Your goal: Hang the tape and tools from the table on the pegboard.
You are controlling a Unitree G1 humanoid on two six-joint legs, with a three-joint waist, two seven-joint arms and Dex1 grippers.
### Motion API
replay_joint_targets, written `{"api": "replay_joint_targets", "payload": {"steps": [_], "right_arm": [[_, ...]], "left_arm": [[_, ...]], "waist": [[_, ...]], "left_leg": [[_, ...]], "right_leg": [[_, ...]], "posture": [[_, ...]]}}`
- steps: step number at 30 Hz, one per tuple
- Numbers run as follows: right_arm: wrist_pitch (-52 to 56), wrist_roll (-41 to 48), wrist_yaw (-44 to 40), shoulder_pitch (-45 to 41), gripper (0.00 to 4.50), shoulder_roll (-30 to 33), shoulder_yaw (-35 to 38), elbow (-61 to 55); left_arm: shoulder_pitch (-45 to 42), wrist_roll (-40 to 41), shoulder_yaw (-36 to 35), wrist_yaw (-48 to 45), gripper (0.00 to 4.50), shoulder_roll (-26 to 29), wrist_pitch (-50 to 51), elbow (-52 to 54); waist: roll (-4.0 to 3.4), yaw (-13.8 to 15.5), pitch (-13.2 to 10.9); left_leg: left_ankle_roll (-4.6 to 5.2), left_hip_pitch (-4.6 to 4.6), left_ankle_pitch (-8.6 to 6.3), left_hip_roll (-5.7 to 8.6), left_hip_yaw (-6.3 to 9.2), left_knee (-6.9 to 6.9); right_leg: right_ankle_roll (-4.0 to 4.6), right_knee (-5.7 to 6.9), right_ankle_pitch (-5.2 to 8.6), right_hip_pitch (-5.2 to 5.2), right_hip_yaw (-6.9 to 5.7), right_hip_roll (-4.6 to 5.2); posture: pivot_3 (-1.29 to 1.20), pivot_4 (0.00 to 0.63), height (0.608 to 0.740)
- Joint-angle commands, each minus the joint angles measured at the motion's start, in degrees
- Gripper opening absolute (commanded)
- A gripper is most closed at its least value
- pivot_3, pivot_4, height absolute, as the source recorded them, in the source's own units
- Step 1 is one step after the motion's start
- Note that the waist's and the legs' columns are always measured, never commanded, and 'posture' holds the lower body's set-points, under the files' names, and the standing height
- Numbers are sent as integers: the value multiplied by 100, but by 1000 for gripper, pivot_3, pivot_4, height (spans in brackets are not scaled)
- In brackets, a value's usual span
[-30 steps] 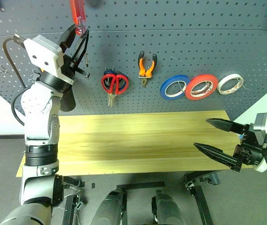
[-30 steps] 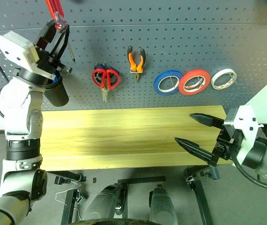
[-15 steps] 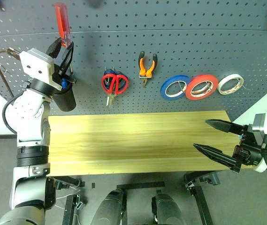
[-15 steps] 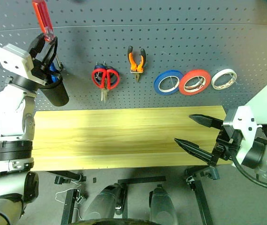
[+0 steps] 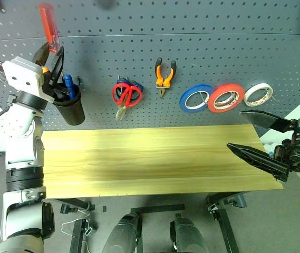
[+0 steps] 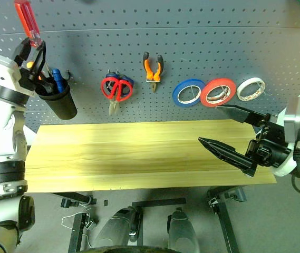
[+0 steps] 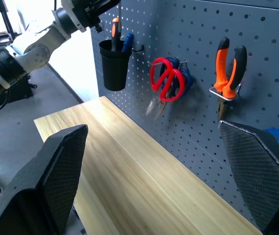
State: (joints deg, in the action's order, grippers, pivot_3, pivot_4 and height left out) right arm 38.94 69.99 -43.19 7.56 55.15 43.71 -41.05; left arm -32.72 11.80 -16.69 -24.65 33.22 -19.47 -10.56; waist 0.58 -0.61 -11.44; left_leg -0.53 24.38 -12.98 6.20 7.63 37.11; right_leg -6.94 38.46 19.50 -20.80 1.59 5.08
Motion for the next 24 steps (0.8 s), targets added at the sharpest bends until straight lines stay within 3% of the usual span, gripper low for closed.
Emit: {"api": "replay_joint_targets", "payload": {"steps": [1,24], "right_arm": [[-80,50,-8,-141,4500,94,156,56],[-67,1310,599,-1063,4500,364,521,381]], "left_arm": [[43,51,-173,56,799,119,-38,322],[456,-106,-266,356,799,72,-263,-79]], "waist": [[0,0,0],[0,-4,1]], "left_leg": [[0,0,0,0,0,0],[0,1,0,-1,0,-2]], "right_leg": [[0,0,0,0,0,0],[1,2,-1,-5,2,1]], "posture": [[-20,143,740],[-20,143,740]]}}
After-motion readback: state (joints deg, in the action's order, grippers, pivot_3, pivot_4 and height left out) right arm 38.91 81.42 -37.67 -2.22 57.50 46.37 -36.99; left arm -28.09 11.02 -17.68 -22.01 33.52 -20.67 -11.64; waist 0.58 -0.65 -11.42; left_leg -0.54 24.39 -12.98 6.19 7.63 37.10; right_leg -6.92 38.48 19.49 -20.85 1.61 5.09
